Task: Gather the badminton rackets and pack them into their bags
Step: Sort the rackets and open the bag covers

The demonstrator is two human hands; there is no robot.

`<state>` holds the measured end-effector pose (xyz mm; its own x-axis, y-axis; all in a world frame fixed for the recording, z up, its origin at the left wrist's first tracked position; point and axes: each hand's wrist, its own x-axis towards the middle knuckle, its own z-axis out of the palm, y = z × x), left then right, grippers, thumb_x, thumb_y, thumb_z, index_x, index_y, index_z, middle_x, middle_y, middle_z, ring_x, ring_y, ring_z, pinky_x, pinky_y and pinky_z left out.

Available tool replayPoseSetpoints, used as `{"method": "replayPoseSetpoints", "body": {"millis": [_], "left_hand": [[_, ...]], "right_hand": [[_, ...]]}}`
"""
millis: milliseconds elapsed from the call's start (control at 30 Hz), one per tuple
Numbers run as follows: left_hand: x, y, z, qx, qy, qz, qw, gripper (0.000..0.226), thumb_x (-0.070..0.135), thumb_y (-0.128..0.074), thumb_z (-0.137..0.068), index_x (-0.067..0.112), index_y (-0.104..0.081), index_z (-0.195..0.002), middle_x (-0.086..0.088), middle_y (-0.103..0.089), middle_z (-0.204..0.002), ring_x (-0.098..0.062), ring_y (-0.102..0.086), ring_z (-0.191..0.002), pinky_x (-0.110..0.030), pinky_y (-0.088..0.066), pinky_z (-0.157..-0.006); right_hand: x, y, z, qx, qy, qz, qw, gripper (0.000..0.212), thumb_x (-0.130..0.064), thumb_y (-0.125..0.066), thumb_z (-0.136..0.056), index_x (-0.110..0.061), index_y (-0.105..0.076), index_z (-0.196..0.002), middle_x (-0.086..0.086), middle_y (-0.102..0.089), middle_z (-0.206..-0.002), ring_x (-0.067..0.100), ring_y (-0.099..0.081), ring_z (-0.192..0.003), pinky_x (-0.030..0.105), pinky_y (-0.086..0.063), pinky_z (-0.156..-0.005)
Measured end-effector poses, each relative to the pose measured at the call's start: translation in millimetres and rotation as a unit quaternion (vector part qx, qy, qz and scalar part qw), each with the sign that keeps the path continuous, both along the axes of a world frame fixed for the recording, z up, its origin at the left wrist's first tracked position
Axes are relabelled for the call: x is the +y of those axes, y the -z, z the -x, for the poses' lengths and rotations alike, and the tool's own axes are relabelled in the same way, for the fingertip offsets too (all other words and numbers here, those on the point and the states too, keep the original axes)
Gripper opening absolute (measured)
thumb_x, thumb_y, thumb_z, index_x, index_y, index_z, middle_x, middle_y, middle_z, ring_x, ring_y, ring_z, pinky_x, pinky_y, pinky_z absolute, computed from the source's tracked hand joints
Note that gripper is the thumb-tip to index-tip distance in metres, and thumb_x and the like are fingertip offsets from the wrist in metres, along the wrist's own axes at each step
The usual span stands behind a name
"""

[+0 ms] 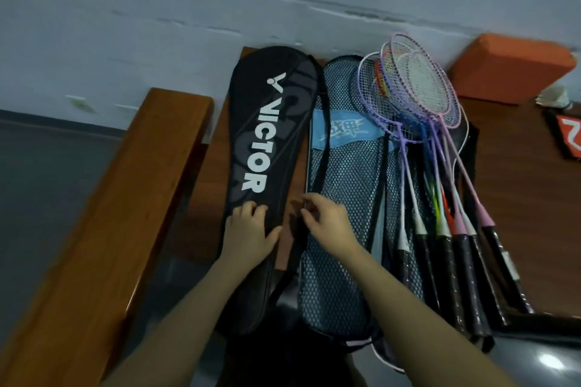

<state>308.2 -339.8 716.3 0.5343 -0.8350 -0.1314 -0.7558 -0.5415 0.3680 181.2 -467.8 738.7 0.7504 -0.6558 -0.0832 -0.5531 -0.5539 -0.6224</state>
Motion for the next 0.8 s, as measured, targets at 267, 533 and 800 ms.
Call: {"method": "replayPoseSetpoints", "body": {"millis": [267,533,800], "left_hand": [[6.5,13.5,-4.3,0.018,0.012,-0.037,0.999,0.075,0.063,-0.055,-0.076,0.02,-0.038,-0.135,-0.003,-0.037,-0.135,-0.026,-0.031,-0.126,-0.042,-0.029,-0.098],[10.6,12.2,-8.6,0.019,0.002,0.045,0.999,0.069,0.058,-0.062,-0.074,0.014,-0.05,-0.125,-0.006,-0.05,-0.122,-0.028,-0.046,-0.114,-0.042,-0.037,-0.093],[16.3,-13.0,-18.4,0.184,-0.053,0.128,0.973,0.051,0.041,-0.057,-0.078,0.02,-0.051,-0.124,0.006,-0.054,-0.116,-0.01,-0.05,-0.111,-0.031,-0.032,-0.101]], "right_hand": [[13.2,26.9,-53.4,0.082,0.027,0.013,0.996,0.043,-0.029,-0.055,-0.089,-0.02,-0.044,-0.13,0.002,-0.058,-0.122,0.021,-0.05,-0.116,0.035,-0.025,-0.095],[16.4,21.6,-65.4,-0.061,0.108,-0.083,0.989,0.034,-0.012,-0.067,-0.079,-0.019,-0.056,-0.111,-0.006,-0.058,-0.078,0.013,-0.057,-0.076,0.037,-0.048,-0.082],[18.7,-17.5,-75.4,-0.164,0.062,-0.172,0.969,0.031,-0.003,-0.067,-0.08,-0.018,-0.06,-0.107,0.004,-0.059,-0.078,0.01,-0.054,-0.072,0.018,-0.047,-0.071]]}}
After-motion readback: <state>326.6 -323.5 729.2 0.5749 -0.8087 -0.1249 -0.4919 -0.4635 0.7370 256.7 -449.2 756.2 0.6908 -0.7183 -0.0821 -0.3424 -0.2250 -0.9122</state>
